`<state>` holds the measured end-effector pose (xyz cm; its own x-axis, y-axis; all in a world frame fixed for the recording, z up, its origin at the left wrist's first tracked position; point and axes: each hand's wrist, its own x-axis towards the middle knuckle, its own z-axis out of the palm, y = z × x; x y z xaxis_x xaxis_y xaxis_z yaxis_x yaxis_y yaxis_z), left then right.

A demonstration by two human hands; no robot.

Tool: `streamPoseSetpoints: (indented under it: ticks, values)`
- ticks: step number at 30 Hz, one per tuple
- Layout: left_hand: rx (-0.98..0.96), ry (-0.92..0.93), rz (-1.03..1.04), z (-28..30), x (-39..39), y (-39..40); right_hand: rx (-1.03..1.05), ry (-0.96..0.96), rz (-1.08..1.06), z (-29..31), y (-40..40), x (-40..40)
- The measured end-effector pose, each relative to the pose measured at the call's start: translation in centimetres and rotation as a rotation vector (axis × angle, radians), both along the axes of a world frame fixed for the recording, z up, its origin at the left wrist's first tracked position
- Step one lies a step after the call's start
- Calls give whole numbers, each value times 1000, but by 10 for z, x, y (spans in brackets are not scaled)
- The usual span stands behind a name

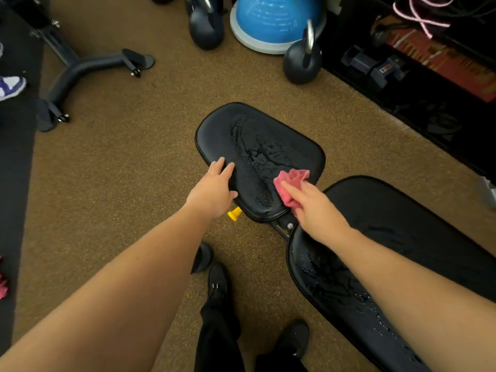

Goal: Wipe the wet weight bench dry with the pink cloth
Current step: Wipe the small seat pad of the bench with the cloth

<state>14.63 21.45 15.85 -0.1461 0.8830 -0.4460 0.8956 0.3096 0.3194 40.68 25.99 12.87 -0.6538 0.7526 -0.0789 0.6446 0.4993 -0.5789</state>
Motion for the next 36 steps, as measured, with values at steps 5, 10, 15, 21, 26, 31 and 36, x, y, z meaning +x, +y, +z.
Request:
streamPoseSetpoints:
  ticks: [5,10,15,21,26,31,36]
  values:
    - [-30,26,-20,-1,-7,10,31,-56,63,-19,-25,-13]
    - [-16,20,-31,-3,-13,15,55,-50,105,-30,-32,-23]
    - [22,3,-12,-6,-16,15,59,-21,215,-19,-46,-41]
    - [95,-24,12,-6,-14,18,-215,130,188,20,-41,-28]
    - [83,2,61,-8,-6,26,-254,253,-485,50,50,18]
    - [40,-55,164,-12,-1,26,-162,-141,-292,28,119,35]
    - [36,-52,175,-16,0,24,-215,16,-104,9,98,19]
